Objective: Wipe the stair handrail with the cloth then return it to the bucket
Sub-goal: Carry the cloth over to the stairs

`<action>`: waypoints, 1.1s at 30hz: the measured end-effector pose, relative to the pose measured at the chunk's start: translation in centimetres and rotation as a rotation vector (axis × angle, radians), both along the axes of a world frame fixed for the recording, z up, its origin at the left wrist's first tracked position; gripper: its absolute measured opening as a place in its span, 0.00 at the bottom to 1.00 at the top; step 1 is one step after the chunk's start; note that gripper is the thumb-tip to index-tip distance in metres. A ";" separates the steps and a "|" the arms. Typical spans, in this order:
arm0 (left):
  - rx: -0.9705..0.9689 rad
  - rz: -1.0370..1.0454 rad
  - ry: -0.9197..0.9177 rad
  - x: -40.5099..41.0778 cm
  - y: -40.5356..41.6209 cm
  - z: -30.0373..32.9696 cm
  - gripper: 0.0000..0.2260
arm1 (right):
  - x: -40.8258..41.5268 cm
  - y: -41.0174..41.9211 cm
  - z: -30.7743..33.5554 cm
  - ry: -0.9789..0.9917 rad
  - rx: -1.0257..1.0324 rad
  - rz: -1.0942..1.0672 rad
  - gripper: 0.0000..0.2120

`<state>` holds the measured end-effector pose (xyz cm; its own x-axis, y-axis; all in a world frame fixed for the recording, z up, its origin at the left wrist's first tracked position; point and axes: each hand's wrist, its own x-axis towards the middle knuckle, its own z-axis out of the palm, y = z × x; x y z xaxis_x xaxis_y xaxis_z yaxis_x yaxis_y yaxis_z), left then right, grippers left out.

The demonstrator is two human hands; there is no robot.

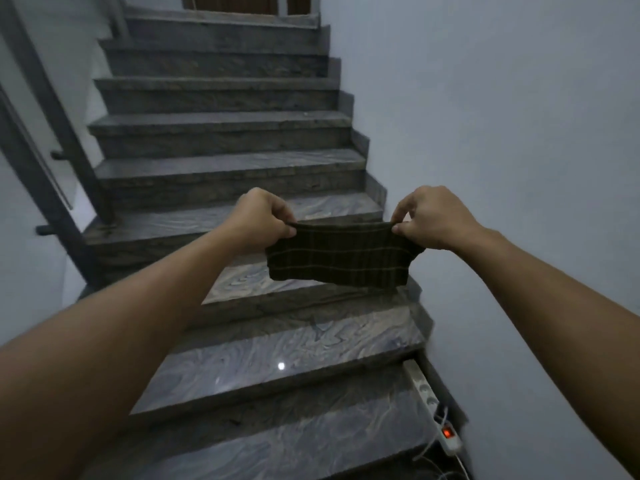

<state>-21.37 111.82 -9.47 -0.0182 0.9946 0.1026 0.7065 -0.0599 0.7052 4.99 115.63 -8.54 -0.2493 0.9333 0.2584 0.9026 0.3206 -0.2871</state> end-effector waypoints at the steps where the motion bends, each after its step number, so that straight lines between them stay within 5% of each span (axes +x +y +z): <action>1: 0.023 0.037 0.001 -1.1 0.5 0.9 0.03 | -1.3 1.3 0.9 0.013 0.014 0.014 0.06; 22: 0.295 0.501 0.170 -27.4 12.7 21.6 0.03 | -32.1 20.9 21.1 0.340 0.154 0.232 0.07; 33: 0.484 0.572 0.367 -33.6 22.9 33.2 0.15 | -43.2 33.9 32.3 0.460 0.237 0.417 0.20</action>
<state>-54.96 134.74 23.72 -0.3890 0.6869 0.6139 0.8998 0.1404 0.4131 -38.18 149.52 23.80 -0.3929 0.6871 0.6111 0.4914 0.7186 -0.4920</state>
